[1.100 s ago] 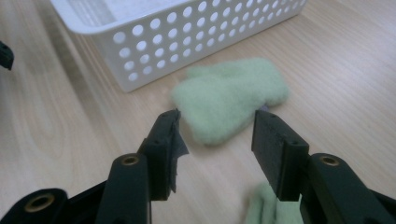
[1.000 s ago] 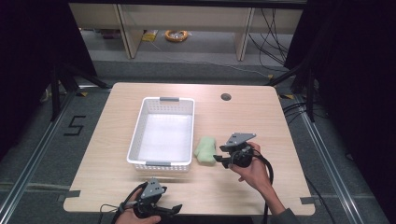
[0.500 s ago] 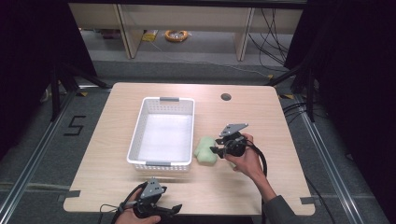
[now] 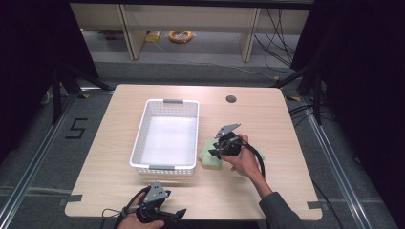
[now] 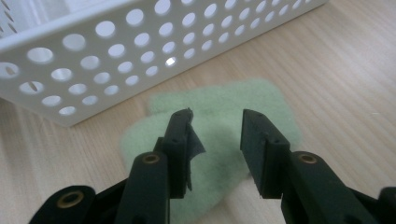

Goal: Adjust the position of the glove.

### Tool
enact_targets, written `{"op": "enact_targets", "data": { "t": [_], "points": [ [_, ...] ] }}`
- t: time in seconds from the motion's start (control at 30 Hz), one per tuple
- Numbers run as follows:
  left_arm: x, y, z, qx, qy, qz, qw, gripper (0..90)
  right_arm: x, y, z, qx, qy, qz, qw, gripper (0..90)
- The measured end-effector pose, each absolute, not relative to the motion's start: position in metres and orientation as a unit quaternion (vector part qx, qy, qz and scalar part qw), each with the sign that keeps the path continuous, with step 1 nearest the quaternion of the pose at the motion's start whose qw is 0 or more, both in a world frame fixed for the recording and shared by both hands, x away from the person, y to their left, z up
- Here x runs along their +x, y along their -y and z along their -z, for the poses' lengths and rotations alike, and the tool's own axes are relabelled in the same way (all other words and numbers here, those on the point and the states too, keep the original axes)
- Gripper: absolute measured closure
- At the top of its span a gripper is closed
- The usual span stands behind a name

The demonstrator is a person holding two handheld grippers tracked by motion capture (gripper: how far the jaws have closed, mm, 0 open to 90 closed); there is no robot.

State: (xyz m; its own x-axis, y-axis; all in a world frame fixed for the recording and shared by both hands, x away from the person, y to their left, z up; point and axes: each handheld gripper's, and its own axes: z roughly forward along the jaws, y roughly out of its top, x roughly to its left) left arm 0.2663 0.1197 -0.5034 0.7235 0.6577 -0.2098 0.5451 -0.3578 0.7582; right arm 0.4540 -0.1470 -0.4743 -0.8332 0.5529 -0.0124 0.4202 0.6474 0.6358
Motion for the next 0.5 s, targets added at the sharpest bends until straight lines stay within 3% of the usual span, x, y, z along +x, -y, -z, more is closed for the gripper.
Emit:
{"op": "enact_targets", "data": {
  "t": [0.5],
  "points": [
    [0.266, -0.120, 0.503, 0.826, -0.358, -0.065, 0.431, 15.7, 0.465, 0.141, 0.491, 0.309, -0.900, -0.297, 0.075, 64.1]
  ]
}}
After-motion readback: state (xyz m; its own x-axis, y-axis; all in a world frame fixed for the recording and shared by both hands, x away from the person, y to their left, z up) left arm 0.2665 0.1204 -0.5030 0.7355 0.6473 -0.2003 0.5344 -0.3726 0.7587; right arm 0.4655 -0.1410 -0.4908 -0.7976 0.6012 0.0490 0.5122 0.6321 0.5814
